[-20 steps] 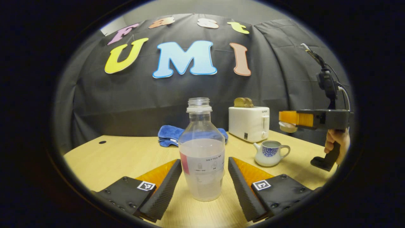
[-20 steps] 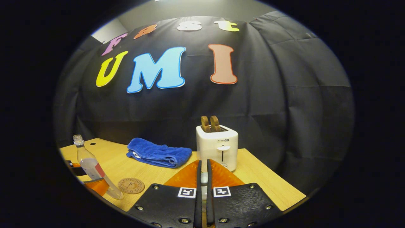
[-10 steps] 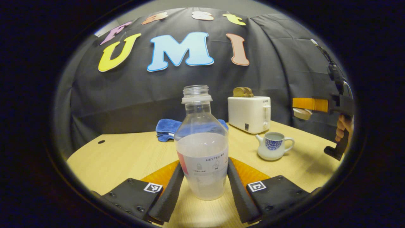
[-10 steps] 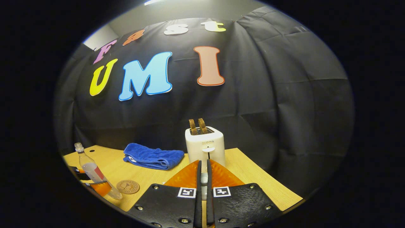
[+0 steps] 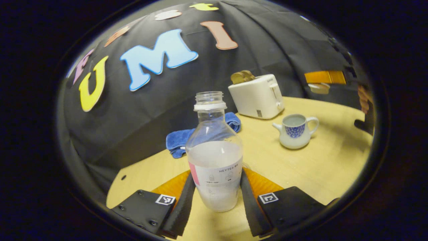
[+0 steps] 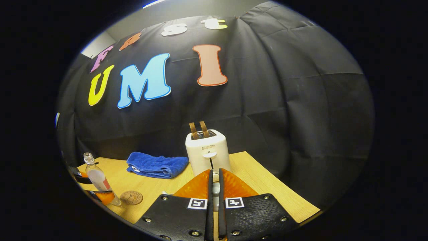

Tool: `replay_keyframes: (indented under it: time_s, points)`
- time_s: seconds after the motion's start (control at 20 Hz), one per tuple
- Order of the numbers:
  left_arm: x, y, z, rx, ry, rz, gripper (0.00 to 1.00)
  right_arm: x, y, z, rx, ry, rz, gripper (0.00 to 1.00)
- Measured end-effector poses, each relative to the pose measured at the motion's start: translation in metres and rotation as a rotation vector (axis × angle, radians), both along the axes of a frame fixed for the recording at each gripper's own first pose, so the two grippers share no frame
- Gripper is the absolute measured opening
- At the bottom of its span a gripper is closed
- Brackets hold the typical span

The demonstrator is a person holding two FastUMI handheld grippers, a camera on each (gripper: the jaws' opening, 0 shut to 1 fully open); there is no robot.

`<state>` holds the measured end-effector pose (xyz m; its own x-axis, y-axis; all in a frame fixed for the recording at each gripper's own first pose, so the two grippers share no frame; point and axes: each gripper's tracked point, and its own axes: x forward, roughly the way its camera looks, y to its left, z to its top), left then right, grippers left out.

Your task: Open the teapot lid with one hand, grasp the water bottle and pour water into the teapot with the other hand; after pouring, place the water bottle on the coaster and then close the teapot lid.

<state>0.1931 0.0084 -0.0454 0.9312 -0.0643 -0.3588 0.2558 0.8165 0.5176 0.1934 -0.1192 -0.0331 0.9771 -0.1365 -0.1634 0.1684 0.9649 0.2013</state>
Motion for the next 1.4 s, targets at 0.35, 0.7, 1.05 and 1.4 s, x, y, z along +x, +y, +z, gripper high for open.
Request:
replay_keyframes:
  time_s: [0.35, 0.7, 1.05, 1.4]
  points:
    - [0.025, -0.032, 0.004, 0.396, 0.092, -0.141, 0.82, -0.012, -0.005, 0.015, -0.064, -0.042, 0.095, 0.06]
    - [0.047, -0.054, 0.009, 0.762, 0.135, -0.245, 0.82, -0.008, -0.013, -0.003, -0.037, -0.054, 0.141, 0.05]
    - [0.051, -0.062, 0.012, 1.029, 0.174, -0.311, 0.83, -0.01, -0.031, -0.008, 0.017, -0.052, 0.119, 0.05]
    - [0.044, -0.076, 0.017, 1.251, 0.217, -0.375, 0.83, -0.012, -0.033, -0.012, 0.023, -0.047, 0.118, 0.05]
